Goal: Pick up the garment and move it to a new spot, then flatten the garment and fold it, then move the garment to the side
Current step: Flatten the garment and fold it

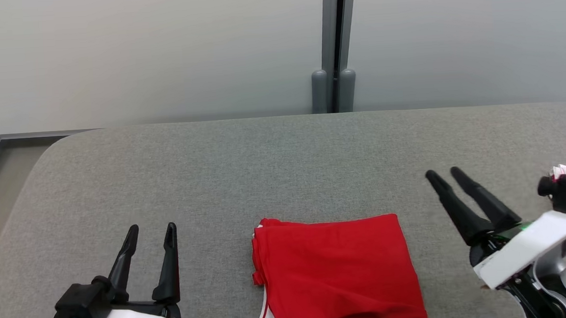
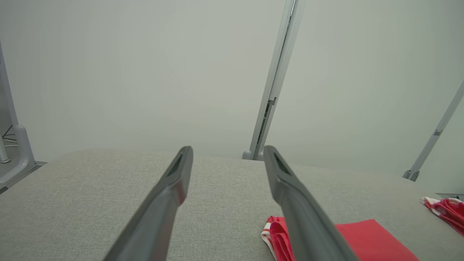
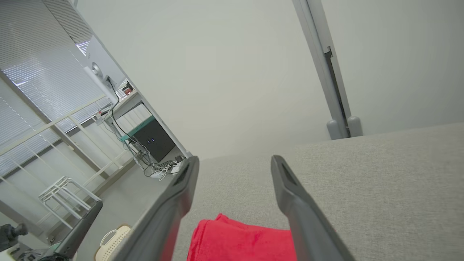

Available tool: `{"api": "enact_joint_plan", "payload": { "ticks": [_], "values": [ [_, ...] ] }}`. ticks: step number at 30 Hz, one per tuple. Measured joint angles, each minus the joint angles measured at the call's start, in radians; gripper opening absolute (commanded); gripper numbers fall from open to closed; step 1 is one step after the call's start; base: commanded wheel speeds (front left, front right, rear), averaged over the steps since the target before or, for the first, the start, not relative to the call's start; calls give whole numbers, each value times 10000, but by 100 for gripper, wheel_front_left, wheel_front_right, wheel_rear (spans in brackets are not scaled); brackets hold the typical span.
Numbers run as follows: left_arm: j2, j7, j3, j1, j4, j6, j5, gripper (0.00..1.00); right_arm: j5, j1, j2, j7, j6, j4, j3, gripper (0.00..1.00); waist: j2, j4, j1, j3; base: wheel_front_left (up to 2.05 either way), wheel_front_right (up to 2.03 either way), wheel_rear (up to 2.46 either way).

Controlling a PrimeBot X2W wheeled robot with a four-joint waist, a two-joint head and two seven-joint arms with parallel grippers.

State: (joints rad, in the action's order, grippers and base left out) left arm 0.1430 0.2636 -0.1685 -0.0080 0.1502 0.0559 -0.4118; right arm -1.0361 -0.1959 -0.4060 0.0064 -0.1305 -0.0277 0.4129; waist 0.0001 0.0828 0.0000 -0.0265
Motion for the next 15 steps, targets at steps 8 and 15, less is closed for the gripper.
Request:
{"api": "enact_joint_plan", "payload": {
  "ticks": [8, 15],
  "values": [
    [29, 0, 176, 50, -167, -42, 2, 100, 1607, 644, 253, -1482, 0, 583, -1141, 100, 0, -260, 0, 22, 0, 0, 0],
    [15, 2, 378, 127, -96, -42, -15, 100, 3264, 836, 717, -2295, 0, 1751, -1852, 100, 0, -379, 0, 57, 0, 0, 0]
  ]
}}
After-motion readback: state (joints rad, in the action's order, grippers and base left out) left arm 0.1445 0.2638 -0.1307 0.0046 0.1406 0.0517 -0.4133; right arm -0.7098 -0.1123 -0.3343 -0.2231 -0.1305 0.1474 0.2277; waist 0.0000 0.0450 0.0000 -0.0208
